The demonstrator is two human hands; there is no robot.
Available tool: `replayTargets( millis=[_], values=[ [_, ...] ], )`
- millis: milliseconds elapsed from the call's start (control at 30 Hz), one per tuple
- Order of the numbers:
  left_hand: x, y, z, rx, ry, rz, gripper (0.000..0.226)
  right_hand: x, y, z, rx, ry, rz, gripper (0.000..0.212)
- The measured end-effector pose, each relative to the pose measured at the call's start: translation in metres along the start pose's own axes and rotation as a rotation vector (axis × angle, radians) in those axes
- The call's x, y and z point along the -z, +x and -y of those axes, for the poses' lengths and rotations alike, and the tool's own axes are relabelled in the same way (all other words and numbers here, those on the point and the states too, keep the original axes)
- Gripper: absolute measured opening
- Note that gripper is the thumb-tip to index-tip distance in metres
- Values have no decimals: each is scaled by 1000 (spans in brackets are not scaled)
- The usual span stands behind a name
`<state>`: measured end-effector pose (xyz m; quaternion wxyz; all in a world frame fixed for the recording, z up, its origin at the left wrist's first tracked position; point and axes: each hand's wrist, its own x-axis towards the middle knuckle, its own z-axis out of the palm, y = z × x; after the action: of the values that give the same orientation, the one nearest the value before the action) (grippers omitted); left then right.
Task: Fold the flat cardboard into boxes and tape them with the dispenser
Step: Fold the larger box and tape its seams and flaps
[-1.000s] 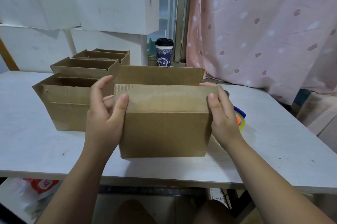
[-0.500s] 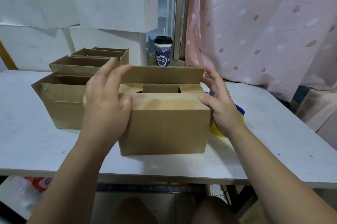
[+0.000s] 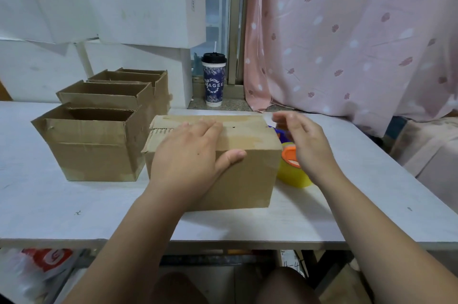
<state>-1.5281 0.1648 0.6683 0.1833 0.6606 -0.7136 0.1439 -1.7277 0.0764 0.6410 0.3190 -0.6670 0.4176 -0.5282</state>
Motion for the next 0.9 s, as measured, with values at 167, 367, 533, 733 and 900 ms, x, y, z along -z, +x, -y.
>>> replayTargets(
  millis=[167, 367, 533, 733, 900],
  values=[
    [-2, 2, 0, 31, 29, 16, 94, 37, 15, -15, -114, -667, 38, 10],
    [-4, 2, 0, 23, 62, 16, 91, 39, 18, -31, -125, -880, -4, 30],
    [-4, 3, 1, 18, 78, 15, 89, 54, 45, -38, -342, -920, 384, 54],
    [-6, 4, 1, 24, 78, -12, 88, 47, 59, -47, -394, -1040, 462, 27],
    [-7, 3, 2, 33, 68, -30, 86, 56, 61, -51, -660, -622, 448, 8]
  ],
)
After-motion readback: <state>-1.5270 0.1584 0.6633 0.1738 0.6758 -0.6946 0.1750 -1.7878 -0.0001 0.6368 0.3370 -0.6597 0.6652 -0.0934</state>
